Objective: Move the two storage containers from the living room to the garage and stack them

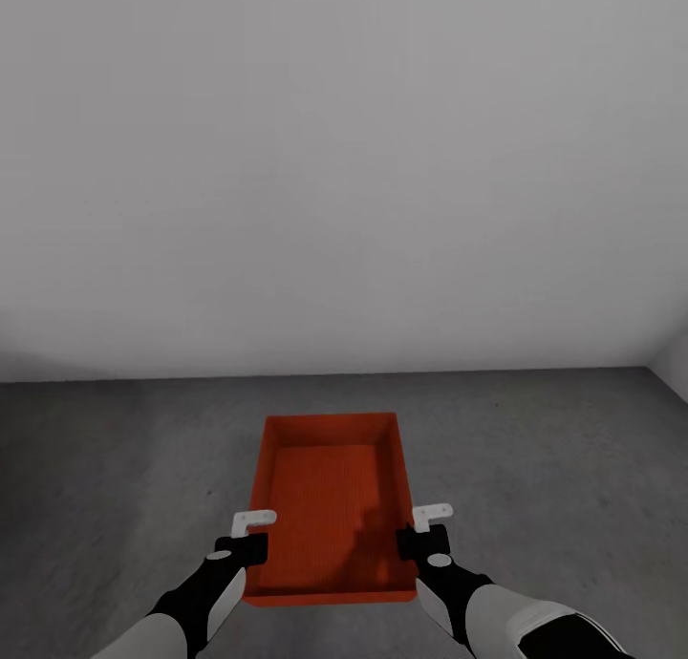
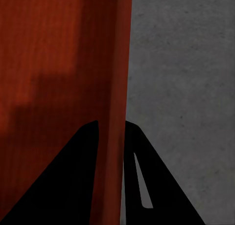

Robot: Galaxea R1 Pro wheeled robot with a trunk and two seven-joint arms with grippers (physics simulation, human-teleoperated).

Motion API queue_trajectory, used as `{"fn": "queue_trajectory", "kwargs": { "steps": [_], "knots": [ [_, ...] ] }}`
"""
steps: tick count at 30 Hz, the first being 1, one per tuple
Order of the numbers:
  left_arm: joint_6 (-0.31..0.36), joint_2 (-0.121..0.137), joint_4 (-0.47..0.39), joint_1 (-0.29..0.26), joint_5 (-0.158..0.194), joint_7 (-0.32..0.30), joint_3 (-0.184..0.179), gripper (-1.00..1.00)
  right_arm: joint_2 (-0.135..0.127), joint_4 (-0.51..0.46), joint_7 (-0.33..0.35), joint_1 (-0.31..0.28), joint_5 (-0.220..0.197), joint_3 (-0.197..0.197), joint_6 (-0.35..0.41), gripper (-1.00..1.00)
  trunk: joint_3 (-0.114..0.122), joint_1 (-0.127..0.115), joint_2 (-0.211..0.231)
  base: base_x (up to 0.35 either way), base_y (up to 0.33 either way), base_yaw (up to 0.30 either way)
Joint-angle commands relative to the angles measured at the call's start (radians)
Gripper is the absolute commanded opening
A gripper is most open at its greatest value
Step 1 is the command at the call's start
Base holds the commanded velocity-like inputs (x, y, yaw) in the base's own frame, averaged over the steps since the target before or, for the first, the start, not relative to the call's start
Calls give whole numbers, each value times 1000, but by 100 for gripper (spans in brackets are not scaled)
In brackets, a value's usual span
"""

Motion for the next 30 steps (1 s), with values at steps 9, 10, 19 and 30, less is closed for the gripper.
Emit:
{"fn": "queue_trajectory", "kwargs": {
  "steps": [9,10,19,30],
  "knots": [
    [-55,1,-5,-1,30,84,35,-100,1,2,9,0,2,-34,0,-100,-14,0,-1,0,0,-69],
    [-55,1,-5,-1,30,84,35,-100,1,2,9,0,2,-34,0,-100,-16,0,-1,0,0,-56],
    [-55,1,-3,-1,30,84,35,-100,0,2,9,0,2,-34,0,-100,-30,0,-1,0,0,-11],
    [-55,1,-2,-1,31,84,37,-100,-1,2,9,0,2,-34,0,-100,-48,0,-1,0,0,0]
  ]
}}
